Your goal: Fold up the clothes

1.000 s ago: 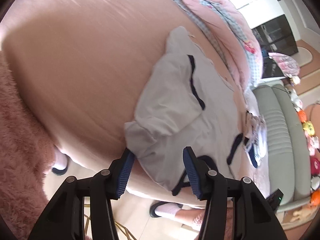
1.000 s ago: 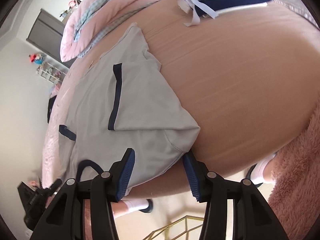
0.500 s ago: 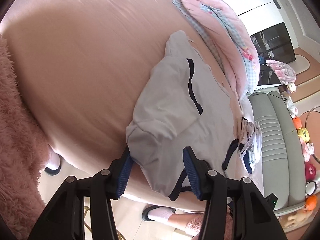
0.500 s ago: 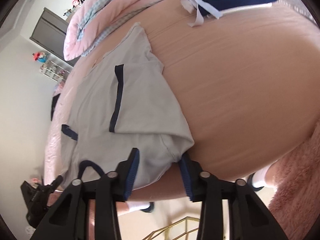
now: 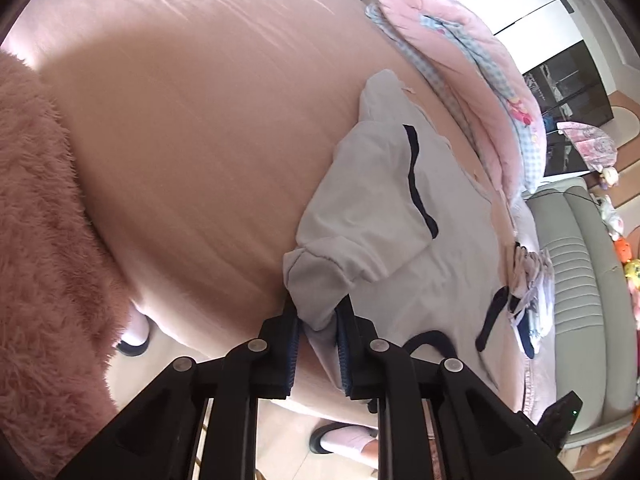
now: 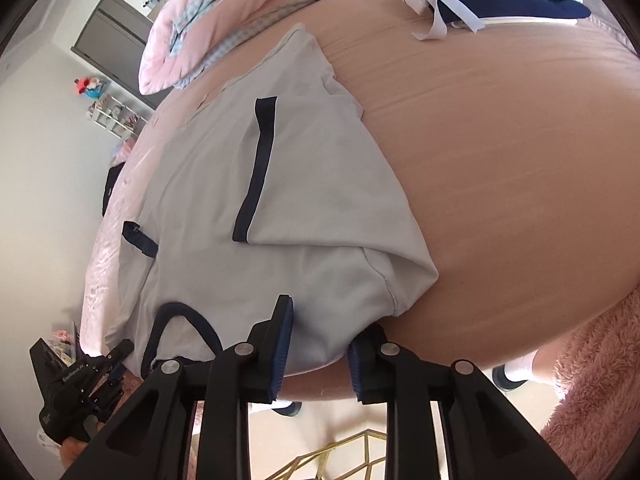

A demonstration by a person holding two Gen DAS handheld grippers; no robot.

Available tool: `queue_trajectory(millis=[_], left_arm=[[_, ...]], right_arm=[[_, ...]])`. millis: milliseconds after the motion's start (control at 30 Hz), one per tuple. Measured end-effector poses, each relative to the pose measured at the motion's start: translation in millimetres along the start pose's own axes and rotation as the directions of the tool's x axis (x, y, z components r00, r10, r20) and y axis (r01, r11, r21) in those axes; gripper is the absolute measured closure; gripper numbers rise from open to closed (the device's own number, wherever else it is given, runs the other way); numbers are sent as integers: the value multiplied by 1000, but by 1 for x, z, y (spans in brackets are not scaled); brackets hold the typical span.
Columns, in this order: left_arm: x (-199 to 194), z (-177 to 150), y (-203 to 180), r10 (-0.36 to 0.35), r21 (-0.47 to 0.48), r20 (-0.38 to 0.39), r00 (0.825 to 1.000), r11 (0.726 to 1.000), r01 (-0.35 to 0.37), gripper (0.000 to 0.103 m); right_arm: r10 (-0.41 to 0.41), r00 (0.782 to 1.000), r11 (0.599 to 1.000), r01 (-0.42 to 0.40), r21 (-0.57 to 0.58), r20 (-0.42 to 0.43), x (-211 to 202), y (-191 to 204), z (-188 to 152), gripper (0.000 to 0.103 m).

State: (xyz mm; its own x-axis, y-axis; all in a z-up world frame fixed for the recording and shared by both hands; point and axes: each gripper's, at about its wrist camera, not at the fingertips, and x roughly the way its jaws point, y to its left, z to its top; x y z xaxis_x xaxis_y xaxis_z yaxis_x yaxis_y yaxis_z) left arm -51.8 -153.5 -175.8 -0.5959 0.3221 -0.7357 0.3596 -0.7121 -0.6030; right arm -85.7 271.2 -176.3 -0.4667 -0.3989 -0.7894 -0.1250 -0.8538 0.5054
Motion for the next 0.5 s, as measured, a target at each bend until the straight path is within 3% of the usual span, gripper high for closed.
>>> queue_trajectory(millis=[133,233,300,367,433,500], left_arm=[[15,6,4,-98,-49,-10,995,994,97,87],[21,8,1,-99,-32,-17,995,995,99,86],[23,8,-4,-76,-4,-18,997,997,76,85],[22,7,-10,-77,20,-14,997,997,77,77],[23,7,-17,-125,41,-16,992,991,125,44],[22,7,-26,-118,88,-27,993,989,120,40]], right_arm=[[119,991,990,-123,74,56,-4,-8,9,80],[130,990,984,-136,115,58,2,-12,17,82],[71,997,994,-74,83,44,9,-8,17,90],[43,998,997,-46,63,45,13,-3,17,86],[20,999,1000,-21,6,47,14,5,17,86],[22,999,1000,-21,-20,50,13,9,19,90]])
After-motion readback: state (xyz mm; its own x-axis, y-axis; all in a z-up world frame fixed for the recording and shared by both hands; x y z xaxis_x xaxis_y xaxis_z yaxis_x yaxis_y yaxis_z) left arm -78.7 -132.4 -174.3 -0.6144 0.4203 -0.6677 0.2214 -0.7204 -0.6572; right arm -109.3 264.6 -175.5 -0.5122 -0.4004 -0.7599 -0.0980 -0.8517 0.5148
